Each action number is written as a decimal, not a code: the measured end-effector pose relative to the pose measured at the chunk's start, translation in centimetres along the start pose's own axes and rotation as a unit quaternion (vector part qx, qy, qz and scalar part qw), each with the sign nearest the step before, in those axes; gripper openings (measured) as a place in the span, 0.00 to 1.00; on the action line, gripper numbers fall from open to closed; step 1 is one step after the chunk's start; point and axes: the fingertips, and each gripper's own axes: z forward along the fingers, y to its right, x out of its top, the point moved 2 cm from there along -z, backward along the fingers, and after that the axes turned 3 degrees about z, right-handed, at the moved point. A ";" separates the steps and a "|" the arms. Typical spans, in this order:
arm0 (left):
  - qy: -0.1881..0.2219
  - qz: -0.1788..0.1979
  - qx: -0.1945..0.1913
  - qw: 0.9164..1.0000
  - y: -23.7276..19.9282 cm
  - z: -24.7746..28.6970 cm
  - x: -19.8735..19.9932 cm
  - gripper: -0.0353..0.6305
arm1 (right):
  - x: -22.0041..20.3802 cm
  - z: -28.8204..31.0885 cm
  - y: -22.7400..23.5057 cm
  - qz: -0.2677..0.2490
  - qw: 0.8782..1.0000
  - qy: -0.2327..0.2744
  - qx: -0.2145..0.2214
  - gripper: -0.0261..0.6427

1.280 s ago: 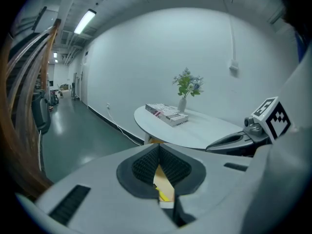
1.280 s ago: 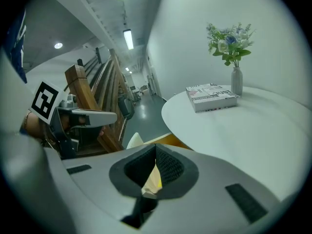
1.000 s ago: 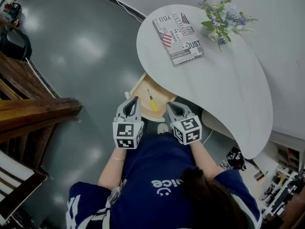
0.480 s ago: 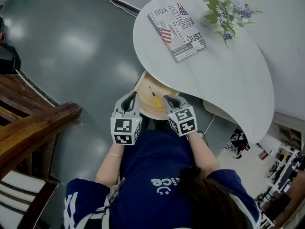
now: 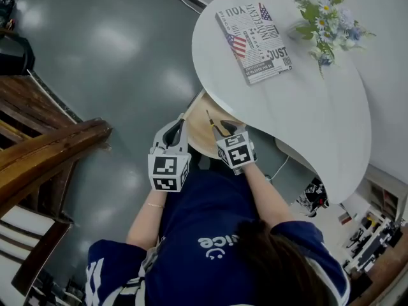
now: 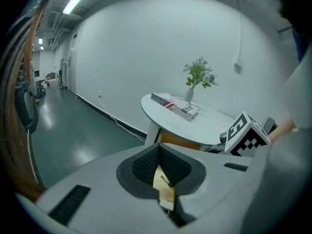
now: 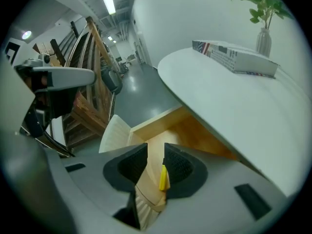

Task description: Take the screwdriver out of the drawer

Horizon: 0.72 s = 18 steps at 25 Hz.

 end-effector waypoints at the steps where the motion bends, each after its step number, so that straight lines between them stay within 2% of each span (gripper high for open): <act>1: -0.001 -0.001 0.009 1.000 -0.3 -0.1 -0.1 0.06 | -0.1 0.5 0.2 -0.001 1.000 -0.007 0.000 0.21; 7: -0.017 -0.015 0.046 0.999 -1.0 -0.8 -1.4 0.06 | -1.2 3.4 0.4 -0.028 0.998 -0.060 0.001 0.23; 18: -0.032 -0.035 0.093 0.995 -1.8 -2.0 -3.3 0.06 | -2.3 6.9 1.0 -0.061 0.992 -0.110 0.007 0.24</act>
